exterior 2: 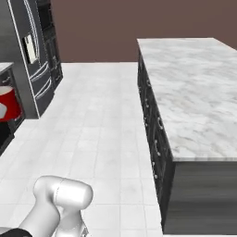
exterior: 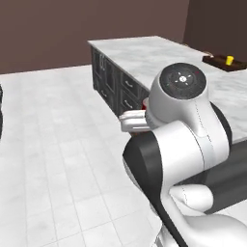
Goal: There is a tray on the dining counter. Grab the cup, mug, and pitcher and place them on the tray. The pitcher may be placed next to the tray if it cannot fit the tray.
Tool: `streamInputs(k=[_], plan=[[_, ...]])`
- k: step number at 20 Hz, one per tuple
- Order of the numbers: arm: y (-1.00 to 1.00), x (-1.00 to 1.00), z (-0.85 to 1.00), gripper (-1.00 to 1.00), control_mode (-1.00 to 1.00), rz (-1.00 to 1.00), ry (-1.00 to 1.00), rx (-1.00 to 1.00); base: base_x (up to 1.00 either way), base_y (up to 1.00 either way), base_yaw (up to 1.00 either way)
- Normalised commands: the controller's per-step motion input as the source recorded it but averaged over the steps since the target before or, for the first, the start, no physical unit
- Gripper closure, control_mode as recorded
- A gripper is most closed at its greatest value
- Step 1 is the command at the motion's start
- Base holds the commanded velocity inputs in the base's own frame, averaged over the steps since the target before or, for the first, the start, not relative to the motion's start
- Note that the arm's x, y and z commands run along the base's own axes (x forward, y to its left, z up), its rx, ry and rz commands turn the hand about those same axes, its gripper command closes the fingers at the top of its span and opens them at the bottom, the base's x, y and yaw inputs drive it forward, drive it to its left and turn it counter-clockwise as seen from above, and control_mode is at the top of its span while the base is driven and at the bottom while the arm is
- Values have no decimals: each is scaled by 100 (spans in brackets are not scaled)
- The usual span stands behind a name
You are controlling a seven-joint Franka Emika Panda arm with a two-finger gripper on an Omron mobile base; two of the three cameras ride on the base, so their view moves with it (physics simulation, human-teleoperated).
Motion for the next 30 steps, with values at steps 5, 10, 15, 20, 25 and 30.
streamInputs(k=[5, 10, 15, 20, 25, 30], plan=[[0, 0, 0, 100, 100, 0, 0, 0, 14, -91, 3], [0, 0, 0, 100, 100, 0, 0, 0, 34, -98, 5], [0, 0, 0, 100, 100, 0, 0, 0, 24, -100, 4], [0, 0, 0, 100, 100, 0, 0, 0, 21, -100, 6], [0, 0, 0, 100, 100, 0, 0, 0, 25, -100, 9], [0, 0, 0, 100, 100, 0, 0, 0, 23, -100, 9]])
